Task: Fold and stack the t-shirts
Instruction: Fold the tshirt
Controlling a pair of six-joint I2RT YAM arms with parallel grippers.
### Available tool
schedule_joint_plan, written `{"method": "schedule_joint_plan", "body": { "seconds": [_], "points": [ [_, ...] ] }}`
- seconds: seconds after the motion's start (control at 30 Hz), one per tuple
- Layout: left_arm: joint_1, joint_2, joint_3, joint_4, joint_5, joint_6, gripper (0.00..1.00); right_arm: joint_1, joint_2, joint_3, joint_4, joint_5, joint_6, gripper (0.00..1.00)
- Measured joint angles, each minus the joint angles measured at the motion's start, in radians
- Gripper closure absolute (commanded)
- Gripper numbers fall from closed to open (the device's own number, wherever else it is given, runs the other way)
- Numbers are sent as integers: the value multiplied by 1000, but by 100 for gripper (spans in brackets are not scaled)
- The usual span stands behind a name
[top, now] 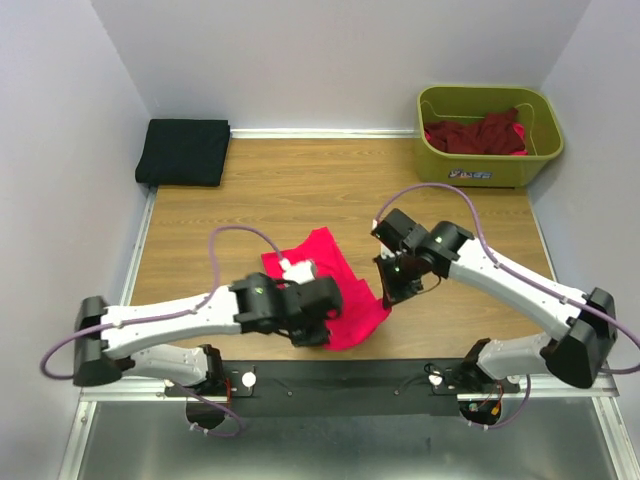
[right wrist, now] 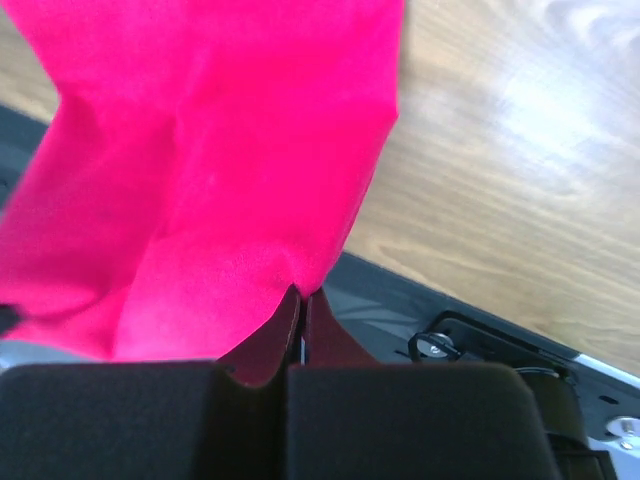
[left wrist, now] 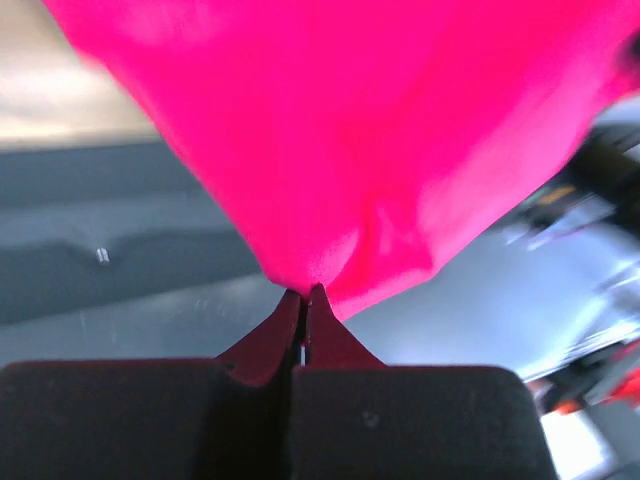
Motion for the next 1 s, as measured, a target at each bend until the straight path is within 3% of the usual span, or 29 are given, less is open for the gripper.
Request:
{"method": "schedule_joint_plan", "body": {
  "seconds": [0.13, 0.4, 1.0],
  "points": [
    [148, -101, 20, -22, -39, 79, 100, -1, 95, 127, -44, 40, -4, 99],
    [384, -154, 29, -9, -54, 276, 100, -9, 269, 425, -113, 77, -50, 99],
    [890, -138, -80, 246, 3, 662, 100, -50, 731, 970, -156, 77, -164, 99]
  ]
}}
